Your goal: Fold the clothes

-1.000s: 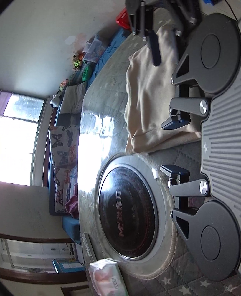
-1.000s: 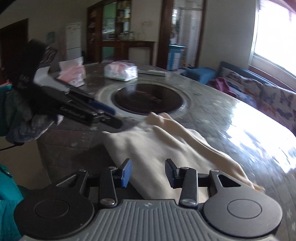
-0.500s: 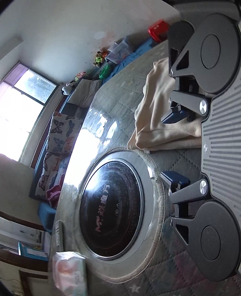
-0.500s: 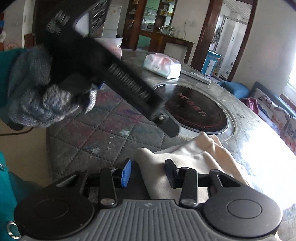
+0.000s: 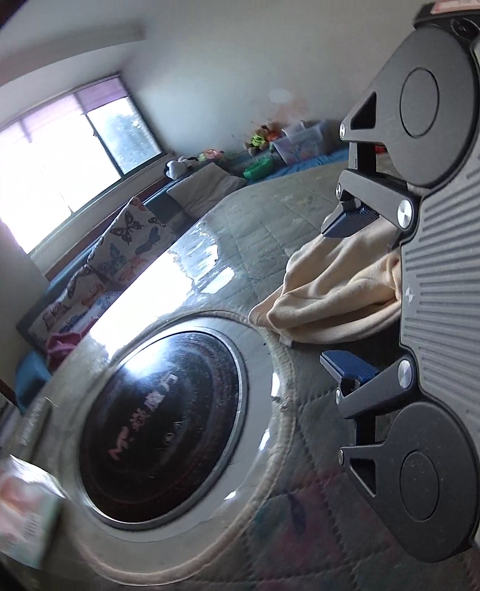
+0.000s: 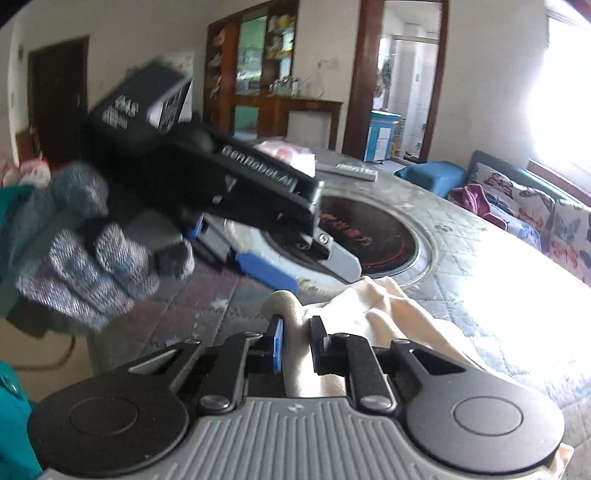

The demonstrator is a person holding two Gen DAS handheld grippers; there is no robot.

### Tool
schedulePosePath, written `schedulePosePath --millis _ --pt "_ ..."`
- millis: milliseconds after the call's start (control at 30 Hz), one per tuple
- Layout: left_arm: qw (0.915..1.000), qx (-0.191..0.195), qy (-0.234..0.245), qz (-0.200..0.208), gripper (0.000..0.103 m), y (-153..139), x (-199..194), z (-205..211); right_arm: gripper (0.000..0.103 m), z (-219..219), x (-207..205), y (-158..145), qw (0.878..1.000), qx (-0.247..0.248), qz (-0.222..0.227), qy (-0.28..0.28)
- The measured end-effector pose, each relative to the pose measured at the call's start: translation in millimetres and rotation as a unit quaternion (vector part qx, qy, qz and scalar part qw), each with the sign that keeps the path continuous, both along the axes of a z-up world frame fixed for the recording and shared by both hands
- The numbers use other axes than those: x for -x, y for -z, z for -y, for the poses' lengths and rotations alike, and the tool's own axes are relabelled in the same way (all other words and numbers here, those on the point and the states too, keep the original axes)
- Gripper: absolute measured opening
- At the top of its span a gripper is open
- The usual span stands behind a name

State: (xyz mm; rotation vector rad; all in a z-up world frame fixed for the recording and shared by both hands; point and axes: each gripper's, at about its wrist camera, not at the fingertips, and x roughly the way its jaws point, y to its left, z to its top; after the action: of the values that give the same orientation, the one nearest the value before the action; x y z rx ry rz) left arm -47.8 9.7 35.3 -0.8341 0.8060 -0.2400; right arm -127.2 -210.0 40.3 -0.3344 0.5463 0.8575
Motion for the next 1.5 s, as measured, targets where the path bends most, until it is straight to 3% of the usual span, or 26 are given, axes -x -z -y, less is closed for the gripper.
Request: schedulePosePath --millis 200,300,367,433,500,667,800,900,1033,1167,1500 --pt "0.9976 0.063 -0.008 -0.028 0.072 13.8 -6.1 5.5 0.012 16.6 -1.2 -8.1 1.0 -0.024 -0.004 0.011" --pt "0.9963 0.075 -0.005 -0.041 0.066 21.7 -11.3 10.4 0.012 19.2 -1.1 -8.8 1.0 -0.027 -0.008 0.008" --pt "0.9956 0.081 0.0 -0.047 0.038 27.4 -14.8 10.7 0.012 20.5 -0.6 -8.1 1.0 -0.027 -0.011 0.006" --pt "0.9948 0.086 -0.002 -0.055 0.021 33.5 -17.3 8.9 0.012 20.8 0.3 -6.5 0.999 -0.029 -0.014 0.005" --pt "0.9948 0.084 -0.006 -0.058 0.017 38.2 -17.6 5.8 0.013 22.3 1.3 -5.8 0.999 -0.034 -0.022 0.008" --pt "0.9963 0.067 -0.002 -0.054 0.016 40.4 -15.5 2.4 0.017 46.7 5.5 -3.2 0.997 -0.048 -0.029 0.053" --pt "0.9983 0.038 0.006 -0.043 0.016 33.2 -14.1 6.8 0.017 91.1 1.3 3.3 0.987 -0.049 -0.041 0.144" --pt "0.9987 0.029 0.01 -0.041 0.016 31.6 -12.3 8.6 0.017 133.2 -8.2 10.3 0.968 -0.058 -0.054 0.237" --pt "0.999 0.018 0.011 -0.039 0.016 29.6 -12.3 11.9 0.019 172.7 -23.6 21.2 0.944 -0.068 -0.059 0.317" --pt "0.9993 -0.002 0.016 -0.035 0.016 24.1 -16.6 19.3 0.022 196.7 -40.7 34.4 0.927 -0.087 -0.072 0.358" --pt "0.9985 -0.044 0.024 -0.024 0.016 17.7 -12.3 27.2 0.027 197.7 -47.5 41.4 0.92 -0.086 -0.081 0.374"
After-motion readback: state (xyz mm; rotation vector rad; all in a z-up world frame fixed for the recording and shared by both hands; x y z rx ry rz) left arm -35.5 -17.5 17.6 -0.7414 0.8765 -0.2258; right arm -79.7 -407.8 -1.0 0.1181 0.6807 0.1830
